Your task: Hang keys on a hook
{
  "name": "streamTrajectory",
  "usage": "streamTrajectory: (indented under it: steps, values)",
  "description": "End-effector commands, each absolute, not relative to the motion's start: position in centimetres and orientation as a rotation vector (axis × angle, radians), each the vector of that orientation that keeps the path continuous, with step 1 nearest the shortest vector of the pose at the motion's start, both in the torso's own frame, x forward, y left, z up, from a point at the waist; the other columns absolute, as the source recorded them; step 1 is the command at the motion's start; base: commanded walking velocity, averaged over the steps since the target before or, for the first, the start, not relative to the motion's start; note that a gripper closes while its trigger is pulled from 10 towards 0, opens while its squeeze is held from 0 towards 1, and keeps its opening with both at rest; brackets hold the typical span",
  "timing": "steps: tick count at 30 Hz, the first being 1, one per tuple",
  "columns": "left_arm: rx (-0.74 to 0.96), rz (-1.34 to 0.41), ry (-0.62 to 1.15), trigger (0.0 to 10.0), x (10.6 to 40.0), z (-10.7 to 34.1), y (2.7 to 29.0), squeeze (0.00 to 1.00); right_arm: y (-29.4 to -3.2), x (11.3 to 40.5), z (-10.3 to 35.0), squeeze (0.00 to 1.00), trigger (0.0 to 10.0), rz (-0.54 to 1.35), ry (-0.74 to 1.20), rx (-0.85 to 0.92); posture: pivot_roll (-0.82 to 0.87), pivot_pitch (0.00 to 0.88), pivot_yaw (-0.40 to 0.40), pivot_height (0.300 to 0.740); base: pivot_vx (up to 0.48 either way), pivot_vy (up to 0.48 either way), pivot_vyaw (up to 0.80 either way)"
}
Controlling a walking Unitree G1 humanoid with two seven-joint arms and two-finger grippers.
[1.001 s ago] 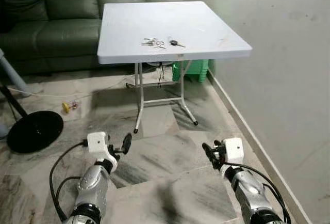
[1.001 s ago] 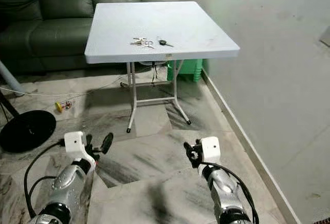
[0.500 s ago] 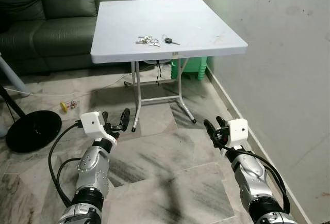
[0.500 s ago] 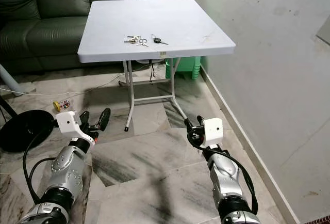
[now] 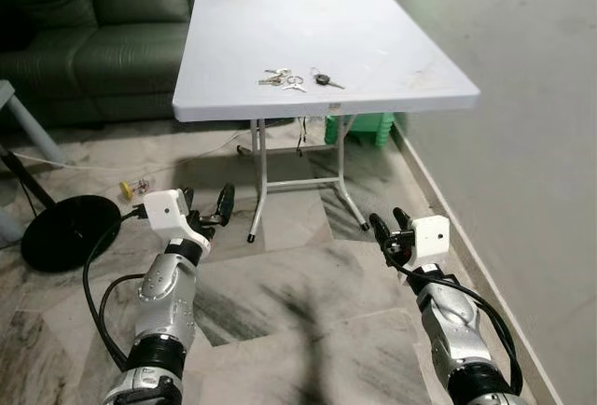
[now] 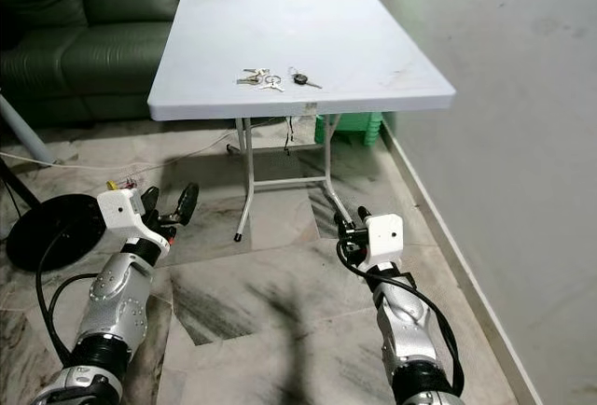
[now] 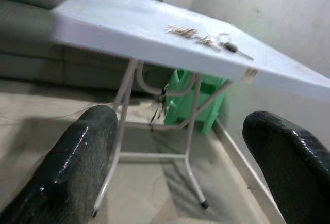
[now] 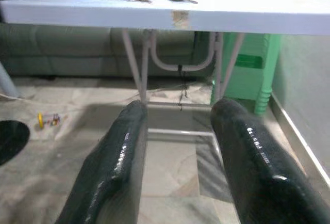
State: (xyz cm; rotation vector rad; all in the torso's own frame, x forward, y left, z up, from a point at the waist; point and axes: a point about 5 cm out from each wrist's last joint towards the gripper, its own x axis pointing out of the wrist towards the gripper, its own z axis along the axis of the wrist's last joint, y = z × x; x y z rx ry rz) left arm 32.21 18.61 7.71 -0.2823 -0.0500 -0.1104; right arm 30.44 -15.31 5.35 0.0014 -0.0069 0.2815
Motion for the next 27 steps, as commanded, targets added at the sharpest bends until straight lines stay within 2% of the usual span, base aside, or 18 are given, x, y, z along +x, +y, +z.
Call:
streamTrajectory:
  steps: [1, 12, 27]
  values:
    - [-0.279, -0.153, -0.054, 10.0, 32.63, 8.25, 17.09, 0.00, -16.78, 30.31, 5.32, 0.00, 10.0, 0.264, 0.006, -0.013, 0.04, 0.000, -0.007, 0.732, 0.454, 0.000, 0.00]
    - [-0.269, -0.167, -0.047, 10.0, 32.37, 8.21, 16.55, 0.00, -16.68, 30.25, 5.58, 0.00, 10.0, 0.296, -0.010, -0.014, 0.05, 0.000, -0.008, 0.732, 0.454, 0.000, 0.00]
    - [-0.268, -0.166, -0.044, 10.0, 32.15, 8.19, 16.43, 0.00, -16.62, 30.32, 5.73, 0.00, 10.0, 0.315, -0.010, -0.034, 0.06, 0.000, -0.016, 0.732, 0.454, 0.000, 0.80]
